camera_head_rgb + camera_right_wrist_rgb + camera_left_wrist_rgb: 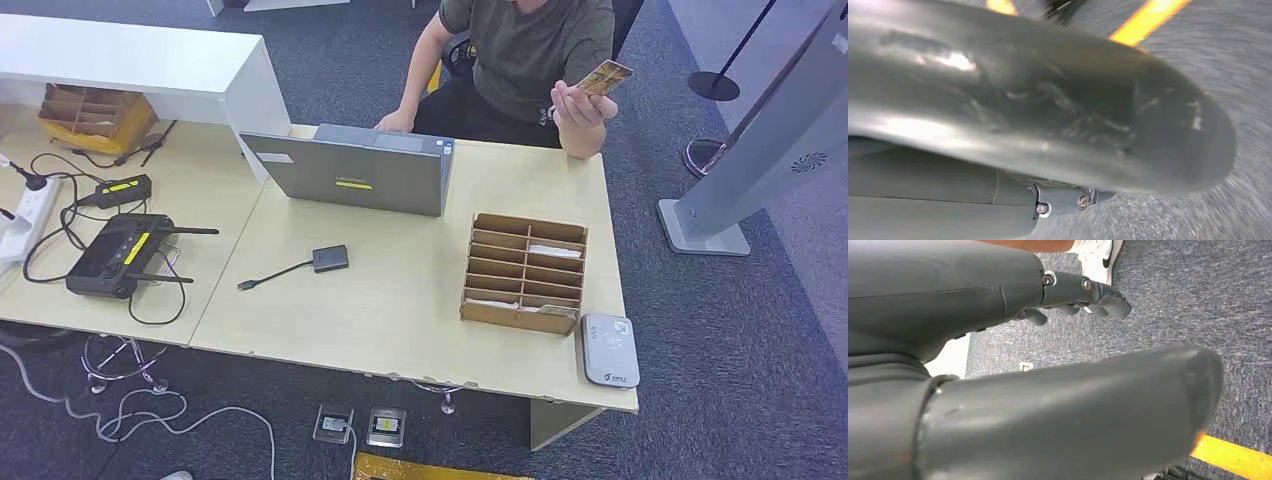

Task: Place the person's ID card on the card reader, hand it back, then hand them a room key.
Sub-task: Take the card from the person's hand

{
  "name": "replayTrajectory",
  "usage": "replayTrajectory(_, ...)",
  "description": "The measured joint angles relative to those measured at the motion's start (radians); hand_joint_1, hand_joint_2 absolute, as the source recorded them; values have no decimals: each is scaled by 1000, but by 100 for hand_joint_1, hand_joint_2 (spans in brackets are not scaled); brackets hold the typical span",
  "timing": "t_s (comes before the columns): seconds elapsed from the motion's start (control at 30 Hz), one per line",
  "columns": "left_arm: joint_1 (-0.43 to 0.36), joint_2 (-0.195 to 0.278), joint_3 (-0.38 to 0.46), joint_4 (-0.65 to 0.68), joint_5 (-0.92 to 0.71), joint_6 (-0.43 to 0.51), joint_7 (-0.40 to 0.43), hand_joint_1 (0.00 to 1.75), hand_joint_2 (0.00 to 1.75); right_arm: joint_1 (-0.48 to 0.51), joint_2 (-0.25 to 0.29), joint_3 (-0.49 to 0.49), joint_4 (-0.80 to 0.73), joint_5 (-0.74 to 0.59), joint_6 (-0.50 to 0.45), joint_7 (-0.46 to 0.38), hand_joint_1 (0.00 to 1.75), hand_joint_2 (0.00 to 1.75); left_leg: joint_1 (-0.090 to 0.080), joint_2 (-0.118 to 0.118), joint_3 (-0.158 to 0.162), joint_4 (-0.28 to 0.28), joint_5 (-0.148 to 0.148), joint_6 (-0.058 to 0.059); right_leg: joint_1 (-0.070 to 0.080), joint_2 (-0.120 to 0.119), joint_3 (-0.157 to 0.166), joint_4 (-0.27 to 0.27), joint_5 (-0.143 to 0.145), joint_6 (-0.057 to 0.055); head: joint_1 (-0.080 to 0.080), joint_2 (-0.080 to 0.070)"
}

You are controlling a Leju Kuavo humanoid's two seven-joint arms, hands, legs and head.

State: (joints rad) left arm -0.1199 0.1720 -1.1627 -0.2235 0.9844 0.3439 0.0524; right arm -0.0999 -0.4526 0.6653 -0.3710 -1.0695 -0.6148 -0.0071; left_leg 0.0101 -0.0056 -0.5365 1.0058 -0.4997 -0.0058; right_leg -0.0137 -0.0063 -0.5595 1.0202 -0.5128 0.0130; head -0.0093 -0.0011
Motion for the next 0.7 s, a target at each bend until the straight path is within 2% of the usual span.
replayTrajectory(0.07, 0, 2, 0, 0, -1, -1, -1, 0, 0, 9, -23, -43, -5, -46, 2, -26, 0, 0, 0, 0, 0, 0, 0, 0, 0, -1, 0, 0, 0, 0, 0, 0)
replayTrajectory(0.13, 0, 6, 0, 0, -2, 0, -4, 0, 0, 24, -73, -130, -16, -110, -11, -78, 0, 0, -1, 0, 0, 0, 0, 1, -1, -1, 0, 0, 0, 0, 0, 0)
replayTrajectory(0.23, 0, 11, 0, 0, -2, 2, -7, 0, 0, 34, -143, -252, -26, -121, -60, -146, 0, 0, -2, 0, -1, 0, -1, 2, -2, -1, 0, 0, 0, 1, 0, 0)
replayTrajectory(0.33, 0, 13, 0, 0, -2, 4, -7, 0, 0, 31, -198, -362, -29, -91, -73, -196, 0, 0, -2, 1, 0, 0, -1, 2, -2, -1, 0, 0, 0, 1, 0, 0)
replayTrajectory(0.47, 0, 15, 0, 0, 0, 4, -8, 0, 0, 12, -245, -505, -32, -33, -73, -250, 0, 0, -3, 1, 0, 0, -1, 3, -2, 0, 0, 0, 1, 1, 0, 0)
replayTrajectory(0.6, 0, 20, 0, 0, 1, 4, -10, 0, 0, -40, -293, -643, -17, 62, -73, -300, 0, 0, -3, 2, 0, 0, -1, 3, -3, 1, -1, 0, 1, 1, 0, 0)
replayTrajectory(0.7, 0, 20, 0, 0, 3, 4, -10, 0, 0, -102, -320, -737, 32, 146, -74, -381, 0, 0, -3, 3, 0, 0, -1, 3, -3, 2, -2, 0, 1, 1, 0, 0)
